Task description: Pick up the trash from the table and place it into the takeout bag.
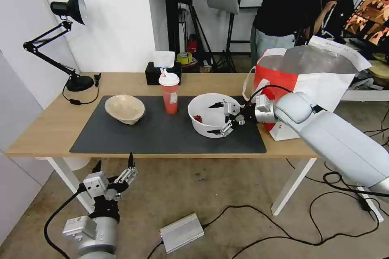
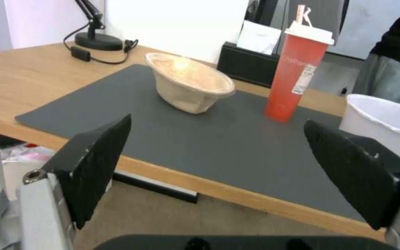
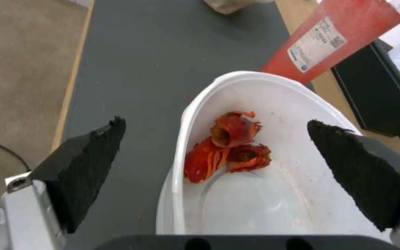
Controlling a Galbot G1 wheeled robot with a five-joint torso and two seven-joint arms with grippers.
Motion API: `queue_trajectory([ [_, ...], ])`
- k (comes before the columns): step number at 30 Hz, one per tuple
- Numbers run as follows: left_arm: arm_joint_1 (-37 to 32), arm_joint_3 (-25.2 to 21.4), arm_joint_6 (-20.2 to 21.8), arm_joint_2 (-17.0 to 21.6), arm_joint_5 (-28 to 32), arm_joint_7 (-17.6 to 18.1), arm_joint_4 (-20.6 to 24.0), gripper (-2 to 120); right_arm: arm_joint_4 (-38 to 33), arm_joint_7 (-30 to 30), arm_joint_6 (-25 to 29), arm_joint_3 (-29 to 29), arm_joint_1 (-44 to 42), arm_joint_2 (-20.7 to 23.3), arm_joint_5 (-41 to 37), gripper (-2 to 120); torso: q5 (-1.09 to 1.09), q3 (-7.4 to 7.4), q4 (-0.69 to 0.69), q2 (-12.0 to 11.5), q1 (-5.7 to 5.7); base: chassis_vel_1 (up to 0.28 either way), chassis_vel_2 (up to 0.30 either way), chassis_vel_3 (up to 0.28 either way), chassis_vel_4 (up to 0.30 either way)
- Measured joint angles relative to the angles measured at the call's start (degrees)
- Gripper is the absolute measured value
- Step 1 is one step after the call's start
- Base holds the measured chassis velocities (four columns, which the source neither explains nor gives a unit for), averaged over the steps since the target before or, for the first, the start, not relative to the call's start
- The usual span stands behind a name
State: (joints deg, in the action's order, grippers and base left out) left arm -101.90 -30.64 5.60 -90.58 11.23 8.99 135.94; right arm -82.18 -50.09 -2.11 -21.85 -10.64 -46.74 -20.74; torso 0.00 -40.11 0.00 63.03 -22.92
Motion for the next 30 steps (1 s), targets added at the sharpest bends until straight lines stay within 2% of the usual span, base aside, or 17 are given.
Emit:
queue_trajectory([
  [19, 0.2, 1.3, -0.1, -0.4, -0.5, 0.0, -0.7, 100, 1.8, -0.9, 0.1, -1.6, 0.0, -0.3, -0.3, 100, 0.01, 0.00, -0.01, 0.0, 0.00, 0.000, 0.000, 0.000, 0.000],
  [23, 0.9, 1.4, -0.1, -0.3, -0.6, 0.0, -1.4, 100, 5.0, -1.9, 0.0, -5.2, 3.6, -1.2, -1.1, 100, 0.00, 0.00, 0.00, 0.0, 0.00, 0.000, 0.000, 0.000, 0.000],
  [30, 0.0, 0.6, -0.1, -0.2, -0.8, 0.0, -1.1, 100, 6.5, -3.0, -0.3, -8.2, 6.6, -1.6, -2.5, 100, 0.00, 0.00, 0.00, 0.0, 0.00, 0.000, 0.000, 0.000, 0.000],
])
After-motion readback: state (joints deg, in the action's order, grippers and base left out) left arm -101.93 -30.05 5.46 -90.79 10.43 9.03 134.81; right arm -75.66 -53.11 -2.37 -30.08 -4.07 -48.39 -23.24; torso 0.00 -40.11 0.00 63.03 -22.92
